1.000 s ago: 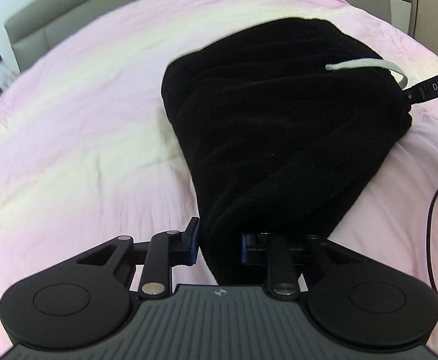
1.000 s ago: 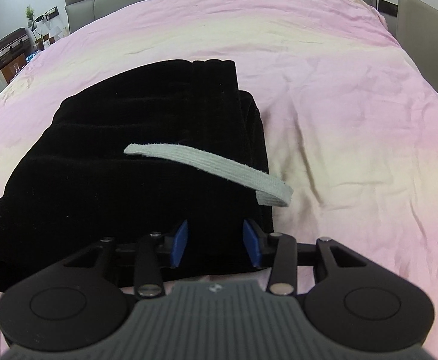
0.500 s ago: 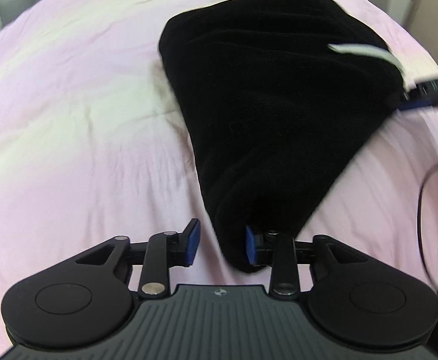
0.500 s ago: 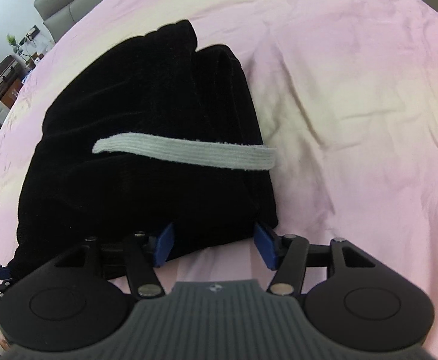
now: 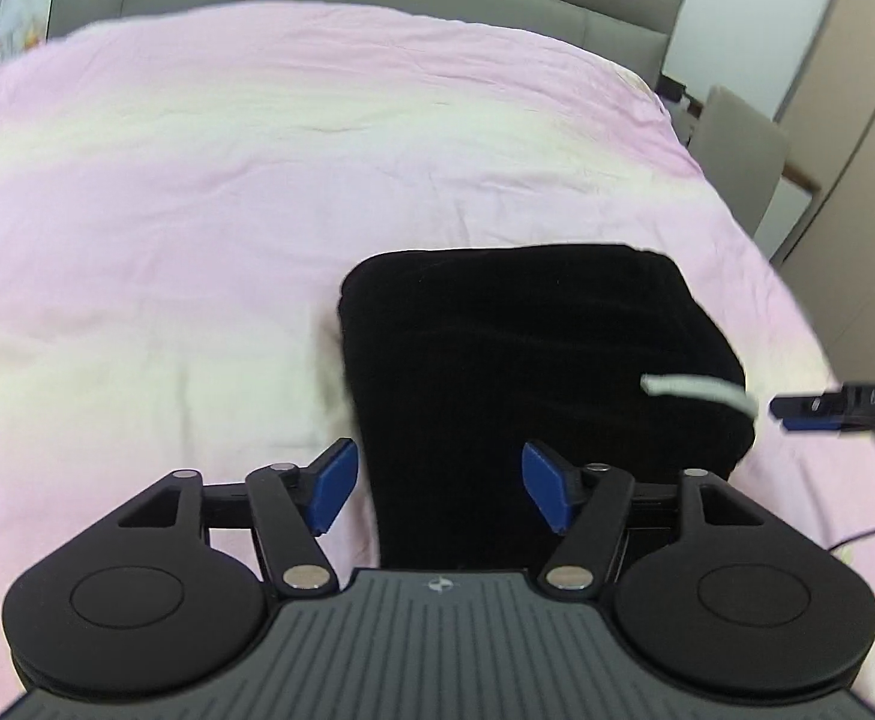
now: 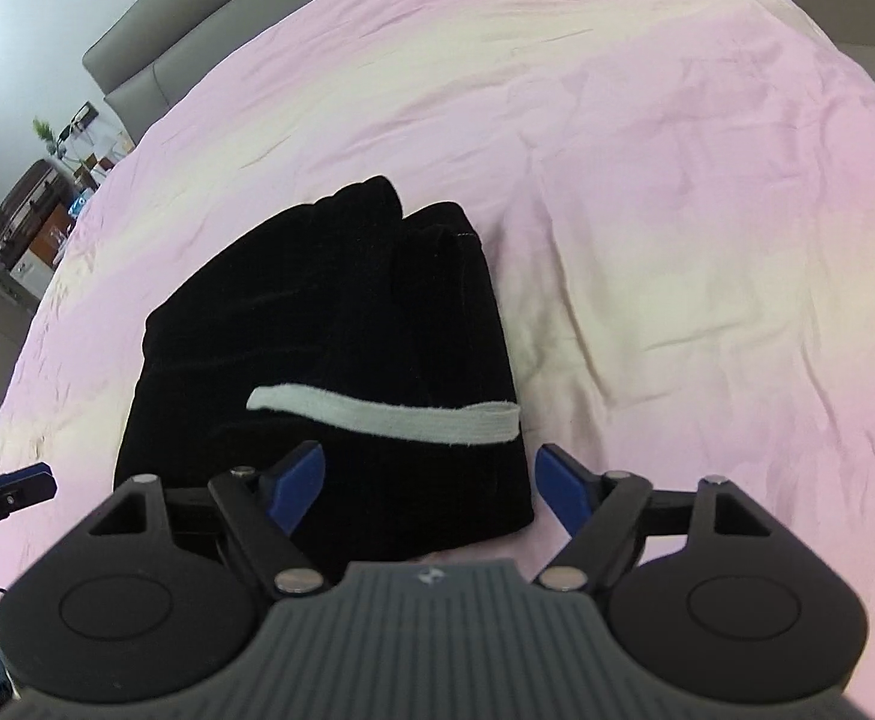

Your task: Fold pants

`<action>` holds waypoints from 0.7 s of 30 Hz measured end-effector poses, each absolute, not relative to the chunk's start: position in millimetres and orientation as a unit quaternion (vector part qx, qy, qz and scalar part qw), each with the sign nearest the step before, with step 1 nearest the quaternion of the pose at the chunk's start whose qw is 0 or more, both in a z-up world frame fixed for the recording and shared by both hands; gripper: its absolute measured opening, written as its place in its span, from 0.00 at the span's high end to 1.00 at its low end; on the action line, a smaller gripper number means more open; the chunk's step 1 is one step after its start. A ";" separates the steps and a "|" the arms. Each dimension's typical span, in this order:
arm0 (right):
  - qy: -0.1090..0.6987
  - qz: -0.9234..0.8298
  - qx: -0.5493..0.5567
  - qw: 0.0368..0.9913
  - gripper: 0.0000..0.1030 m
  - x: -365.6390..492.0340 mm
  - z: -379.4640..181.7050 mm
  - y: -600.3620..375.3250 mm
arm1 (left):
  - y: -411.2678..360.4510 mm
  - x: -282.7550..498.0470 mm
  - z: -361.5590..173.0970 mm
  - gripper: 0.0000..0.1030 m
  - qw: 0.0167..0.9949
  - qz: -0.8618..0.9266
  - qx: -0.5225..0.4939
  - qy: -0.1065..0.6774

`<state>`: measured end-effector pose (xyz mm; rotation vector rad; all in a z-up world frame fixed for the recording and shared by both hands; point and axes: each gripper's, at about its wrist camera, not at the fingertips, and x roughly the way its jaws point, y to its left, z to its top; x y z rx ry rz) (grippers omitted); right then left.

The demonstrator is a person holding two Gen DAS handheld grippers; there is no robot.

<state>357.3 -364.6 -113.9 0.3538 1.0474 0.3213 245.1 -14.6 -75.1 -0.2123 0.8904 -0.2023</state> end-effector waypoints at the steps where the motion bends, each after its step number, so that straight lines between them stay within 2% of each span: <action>1: 0.500 0.149 0.174 0.835 0.28 364.7 -118.0 -366.0 | -13.2 254.2 -81.0 0.26 0.890 -0.094 -0.117 0.431; 6: 0.520 0.154 0.192 0.818 0.26 398.7 -140.5 -365.7 | -6.2 288.2 -120.4 0.25 0.867 -0.078 -0.167 0.463; 8: 0.521 0.171 0.206 0.810 0.24 408.2 -148.7 -364.0 | -0.2 295.2 -132.2 0.15 0.859 -0.083 -0.186 0.469; 13: 0.545 0.187 0.207 0.791 0.24 434.9 -172.8 -356.3 | 9.0 304.6 -157.4 0.14 0.843 -0.101 -0.204 0.487; 21: 0.562 0.217 0.293 0.743 0.25 458.0 -217.4 -368.5 | 17.2 320.2 -185.8 0.12 0.823 -0.130 -0.247 0.494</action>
